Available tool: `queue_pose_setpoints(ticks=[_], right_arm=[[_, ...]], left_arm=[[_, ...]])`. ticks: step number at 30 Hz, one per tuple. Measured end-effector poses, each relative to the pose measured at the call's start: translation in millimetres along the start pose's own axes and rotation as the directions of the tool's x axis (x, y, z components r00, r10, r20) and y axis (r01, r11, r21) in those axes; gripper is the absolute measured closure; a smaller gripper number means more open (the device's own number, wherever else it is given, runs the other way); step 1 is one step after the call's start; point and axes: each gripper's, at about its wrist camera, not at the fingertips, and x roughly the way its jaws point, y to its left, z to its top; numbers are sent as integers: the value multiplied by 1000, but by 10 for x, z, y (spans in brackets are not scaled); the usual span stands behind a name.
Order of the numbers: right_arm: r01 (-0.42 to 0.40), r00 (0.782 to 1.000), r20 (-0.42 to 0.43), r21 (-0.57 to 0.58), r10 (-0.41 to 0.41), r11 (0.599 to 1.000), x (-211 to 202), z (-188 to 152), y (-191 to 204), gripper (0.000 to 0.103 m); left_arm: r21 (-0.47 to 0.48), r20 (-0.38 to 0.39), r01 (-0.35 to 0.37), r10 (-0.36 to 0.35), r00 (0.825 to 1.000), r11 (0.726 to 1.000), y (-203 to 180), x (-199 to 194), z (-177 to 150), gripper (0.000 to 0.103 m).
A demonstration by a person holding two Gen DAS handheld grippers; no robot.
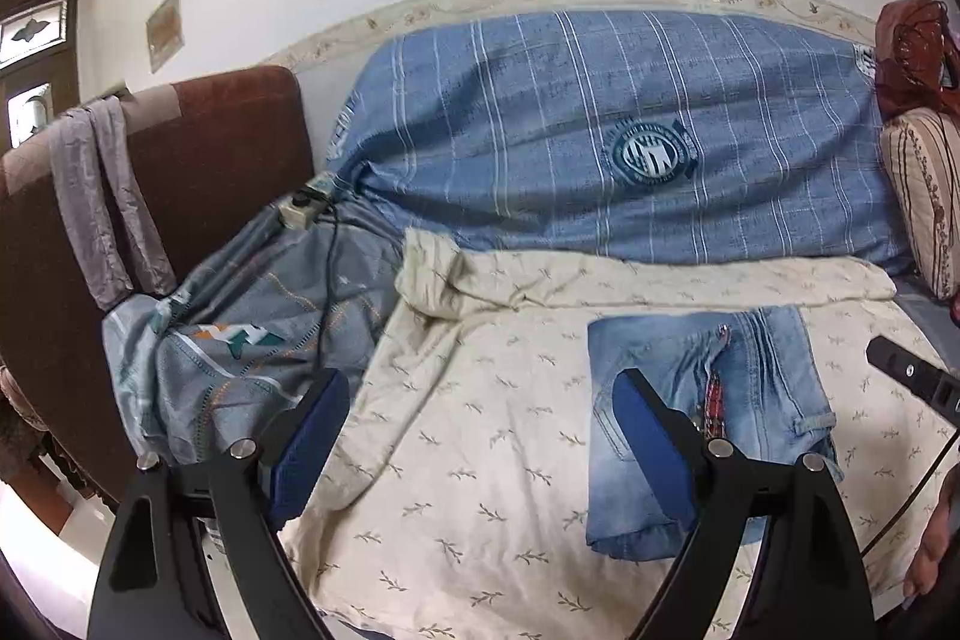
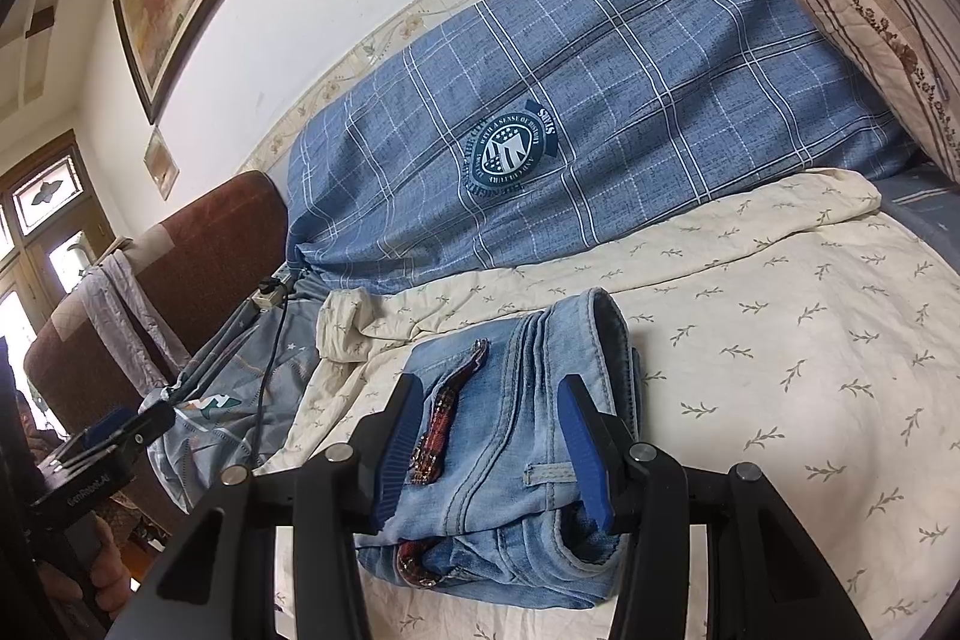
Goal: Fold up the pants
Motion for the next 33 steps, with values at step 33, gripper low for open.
queue_pose_setpoints(ticks=[33], right_arm=[[97,938,-346,306,16,947,1549,48,-590,53]], left_arm=[[134,-454,102,-31,891,986,-835,1254,-457,10]])
